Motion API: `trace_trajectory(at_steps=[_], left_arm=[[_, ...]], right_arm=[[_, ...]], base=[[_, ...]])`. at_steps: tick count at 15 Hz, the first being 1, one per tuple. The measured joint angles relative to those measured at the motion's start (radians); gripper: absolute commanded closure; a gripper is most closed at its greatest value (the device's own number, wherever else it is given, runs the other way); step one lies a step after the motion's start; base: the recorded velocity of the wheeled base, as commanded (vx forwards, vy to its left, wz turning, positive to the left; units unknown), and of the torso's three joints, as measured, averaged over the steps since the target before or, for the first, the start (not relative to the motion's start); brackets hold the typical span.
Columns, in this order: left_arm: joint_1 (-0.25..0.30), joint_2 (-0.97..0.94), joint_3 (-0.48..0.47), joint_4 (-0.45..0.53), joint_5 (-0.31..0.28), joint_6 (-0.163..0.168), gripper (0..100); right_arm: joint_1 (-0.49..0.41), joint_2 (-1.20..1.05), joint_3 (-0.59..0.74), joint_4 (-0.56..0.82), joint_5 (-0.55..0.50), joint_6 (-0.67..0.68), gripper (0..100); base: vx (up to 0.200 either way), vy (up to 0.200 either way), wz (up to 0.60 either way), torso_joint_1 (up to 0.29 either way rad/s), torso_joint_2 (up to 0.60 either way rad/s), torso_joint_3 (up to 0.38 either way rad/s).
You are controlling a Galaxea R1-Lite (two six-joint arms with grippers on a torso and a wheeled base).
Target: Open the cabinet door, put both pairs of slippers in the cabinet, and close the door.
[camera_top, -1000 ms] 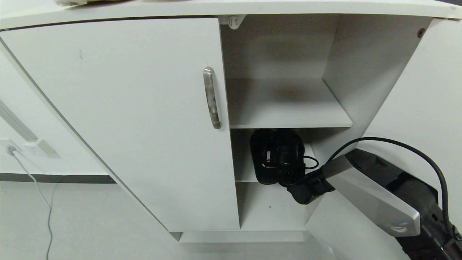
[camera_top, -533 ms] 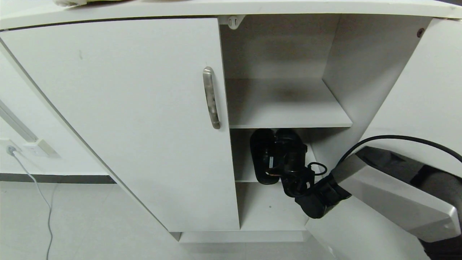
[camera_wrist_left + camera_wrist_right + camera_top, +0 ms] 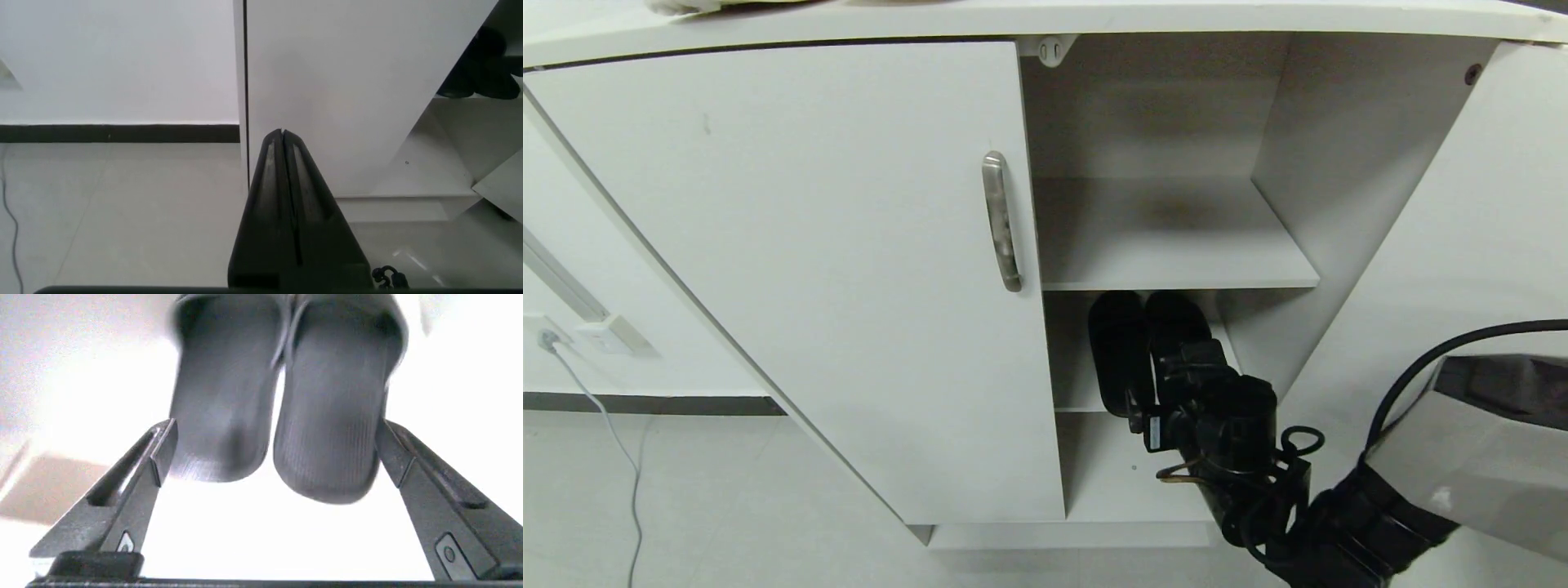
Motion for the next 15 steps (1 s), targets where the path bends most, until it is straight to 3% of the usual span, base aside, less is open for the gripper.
trace_trajectory(at_steps=[6,12,15], left_arm=[[0.001,0.000,0.000,0.000,0.000,-0.003,100],[0.001,0.000,0.000,0.000,-0.001,-0.004,100],[0.001,0.000,0.000,0.000,0.000,-0.006,100]], right_arm=[[0.069,-0.084,0.093,-0.019,0.001,0.004,0],[0.090,-0.093,0.114,-0.046,0.000,0.000,0],[0.092,-0.094,0.121,-0.044,0.000,0.000,0]], base=[[0.000,0.000,0.00,0.000,0.00,0.000],[-0.200,0.000,0.00,0.003,0.00,0.005],[0.000,0.000,0.00,0.000,0.00,0.000]])
